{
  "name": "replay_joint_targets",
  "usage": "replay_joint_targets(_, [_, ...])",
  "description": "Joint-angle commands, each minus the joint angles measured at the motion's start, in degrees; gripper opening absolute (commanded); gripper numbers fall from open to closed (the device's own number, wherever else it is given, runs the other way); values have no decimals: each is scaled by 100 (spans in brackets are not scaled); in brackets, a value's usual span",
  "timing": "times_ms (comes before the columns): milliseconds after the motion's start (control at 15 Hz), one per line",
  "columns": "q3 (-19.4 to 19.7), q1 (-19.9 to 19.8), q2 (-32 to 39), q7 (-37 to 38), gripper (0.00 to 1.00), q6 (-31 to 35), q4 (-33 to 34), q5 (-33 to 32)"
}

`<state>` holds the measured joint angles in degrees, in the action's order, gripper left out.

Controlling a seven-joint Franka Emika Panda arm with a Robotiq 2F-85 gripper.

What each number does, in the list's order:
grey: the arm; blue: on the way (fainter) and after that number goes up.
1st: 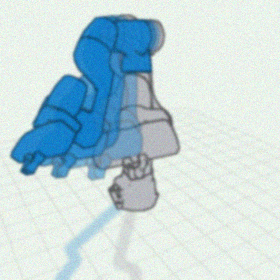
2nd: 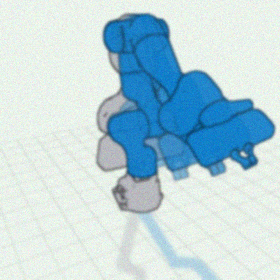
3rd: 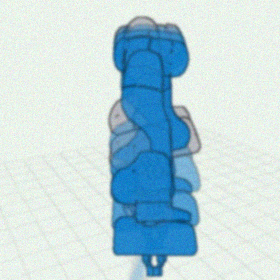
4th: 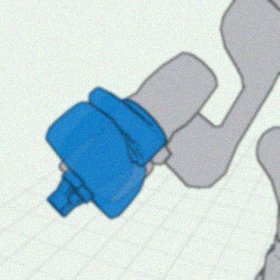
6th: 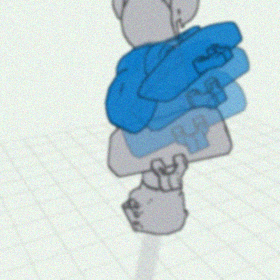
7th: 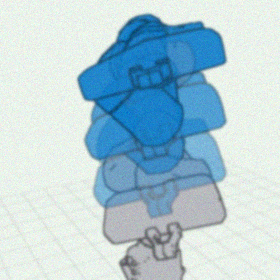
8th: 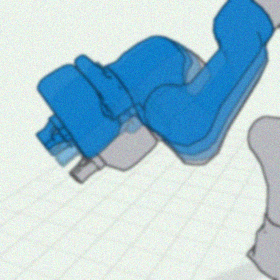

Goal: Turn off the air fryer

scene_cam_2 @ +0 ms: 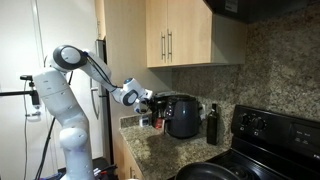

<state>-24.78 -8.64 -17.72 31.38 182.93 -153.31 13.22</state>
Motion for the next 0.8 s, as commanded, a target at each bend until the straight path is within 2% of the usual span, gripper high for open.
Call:
replay_joint_targets(0, [-23,2,-3,189,100,-16,-18,102])
replay_joint_targets(133, [-39,-15,-38,308,100,-137,-24,108])
replay_joint_targets(200, [80,167,1,346,100,-235,5,187])
replay_joint_targets(267, [-5,11,-2,280,100,-76,-2,45])
replay_joint_targets(400, [12,77,0,327,100,-119,-1,98])
replay_joint_targets(467, [11,85,67,288,100,186,3,69])
replay_joint_targets(533, [126,438,-1144,483,100,-543,-610,308])
replay_joint_targets(600, [31,272,-1235,594,100,-983,-482,287])
replay_joint_targets(733, [265,615,-1743,679,100,-1864,-471,411])
